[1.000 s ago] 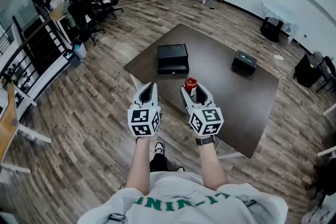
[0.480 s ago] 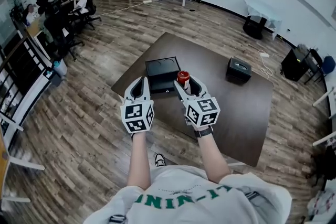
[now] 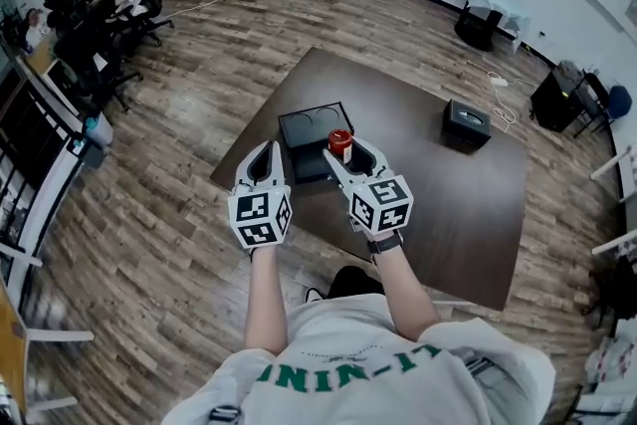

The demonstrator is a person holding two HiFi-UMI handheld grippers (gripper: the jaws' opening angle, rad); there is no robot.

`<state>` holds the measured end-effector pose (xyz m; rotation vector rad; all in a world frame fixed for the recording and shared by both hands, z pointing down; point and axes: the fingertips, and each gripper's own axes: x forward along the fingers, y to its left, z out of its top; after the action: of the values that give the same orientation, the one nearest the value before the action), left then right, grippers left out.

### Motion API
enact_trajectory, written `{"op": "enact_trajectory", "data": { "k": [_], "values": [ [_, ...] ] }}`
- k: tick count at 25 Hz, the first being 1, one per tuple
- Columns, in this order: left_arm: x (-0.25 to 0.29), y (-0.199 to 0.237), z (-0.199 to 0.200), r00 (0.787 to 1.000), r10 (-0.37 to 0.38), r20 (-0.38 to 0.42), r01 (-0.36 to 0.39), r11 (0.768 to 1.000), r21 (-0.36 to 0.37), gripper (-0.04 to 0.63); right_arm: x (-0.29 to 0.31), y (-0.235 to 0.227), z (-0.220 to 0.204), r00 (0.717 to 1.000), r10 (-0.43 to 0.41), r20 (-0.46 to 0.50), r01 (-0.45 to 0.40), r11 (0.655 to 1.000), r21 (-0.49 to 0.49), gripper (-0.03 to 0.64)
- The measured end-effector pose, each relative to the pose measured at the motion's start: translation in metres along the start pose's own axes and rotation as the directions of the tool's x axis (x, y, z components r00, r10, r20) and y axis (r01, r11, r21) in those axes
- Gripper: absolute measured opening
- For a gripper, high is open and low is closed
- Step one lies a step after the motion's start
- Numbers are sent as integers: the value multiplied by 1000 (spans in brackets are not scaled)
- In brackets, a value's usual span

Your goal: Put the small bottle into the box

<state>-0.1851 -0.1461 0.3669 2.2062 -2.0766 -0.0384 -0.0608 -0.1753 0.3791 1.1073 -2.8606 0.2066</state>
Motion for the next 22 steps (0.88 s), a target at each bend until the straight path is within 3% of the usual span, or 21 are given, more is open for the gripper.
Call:
{"op": "enact_trajectory", "data": {
  "k": [8, 17, 22],
  "values": [
    [54, 12, -34, 997, -54, -58, 53, 998, -19, 12, 50, -20, -36, 993, 47, -110, -45, 999, 25, 230],
    [119, 27, -74, 990, -49, -132, 46, 998, -31, 12, 111, -62, -86, 971, 104, -215, -92, 994, 64, 230],
    [146, 34, -100, 983, -43, -176, 34, 998, -54, 12, 136, -79, -119, 945, 143, -293, -126, 989, 77, 229]
  ]
}}
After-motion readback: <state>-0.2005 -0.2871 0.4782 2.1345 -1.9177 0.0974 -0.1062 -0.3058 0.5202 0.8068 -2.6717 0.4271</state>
